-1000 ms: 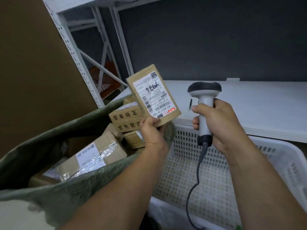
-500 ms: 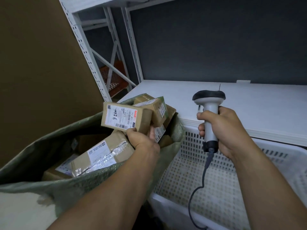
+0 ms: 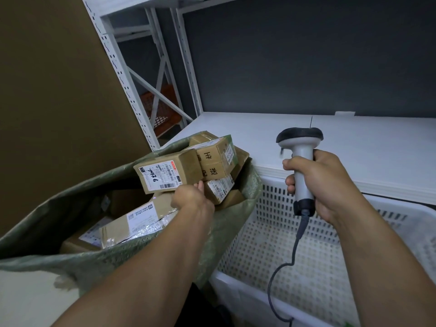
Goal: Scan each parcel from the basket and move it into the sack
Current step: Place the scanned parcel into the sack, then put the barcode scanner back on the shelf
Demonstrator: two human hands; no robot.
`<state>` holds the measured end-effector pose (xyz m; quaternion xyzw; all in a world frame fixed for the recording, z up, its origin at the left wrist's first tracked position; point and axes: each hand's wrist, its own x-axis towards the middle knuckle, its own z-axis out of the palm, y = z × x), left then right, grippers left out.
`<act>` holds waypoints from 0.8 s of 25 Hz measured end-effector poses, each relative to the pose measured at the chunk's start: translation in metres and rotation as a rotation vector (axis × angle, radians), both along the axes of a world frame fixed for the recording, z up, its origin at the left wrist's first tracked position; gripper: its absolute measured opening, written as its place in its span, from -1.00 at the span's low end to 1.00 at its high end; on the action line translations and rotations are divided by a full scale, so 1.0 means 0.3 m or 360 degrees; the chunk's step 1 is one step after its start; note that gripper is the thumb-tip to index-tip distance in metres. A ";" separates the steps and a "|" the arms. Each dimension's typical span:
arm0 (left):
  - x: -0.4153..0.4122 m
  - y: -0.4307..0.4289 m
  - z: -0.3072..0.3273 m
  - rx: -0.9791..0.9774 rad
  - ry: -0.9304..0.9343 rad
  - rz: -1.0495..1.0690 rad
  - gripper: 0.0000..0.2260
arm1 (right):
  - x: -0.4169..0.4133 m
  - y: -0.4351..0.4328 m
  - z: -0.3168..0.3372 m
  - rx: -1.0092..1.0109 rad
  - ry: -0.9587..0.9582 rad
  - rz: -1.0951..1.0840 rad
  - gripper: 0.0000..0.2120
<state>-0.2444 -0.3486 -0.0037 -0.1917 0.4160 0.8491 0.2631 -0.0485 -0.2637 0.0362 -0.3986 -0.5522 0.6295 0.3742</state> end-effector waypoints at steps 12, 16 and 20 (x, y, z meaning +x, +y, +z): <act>0.132 0.114 -0.007 -0.0050 0.0086 -0.0332 -0.86 | 0.032 0.001 0.007 0.0003 -0.0032 -0.0020 -0.85; 0.198 0.160 0.012 -0.0015 0.0159 -0.0485 -0.82 | 0.072 -0.002 0.012 -0.0015 -0.0060 -0.0082 -0.87; 0.278 0.189 0.013 0.0020 0.0171 -0.0693 -0.82 | 0.170 -0.034 0.009 -0.0088 -0.0111 -0.0181 -0.90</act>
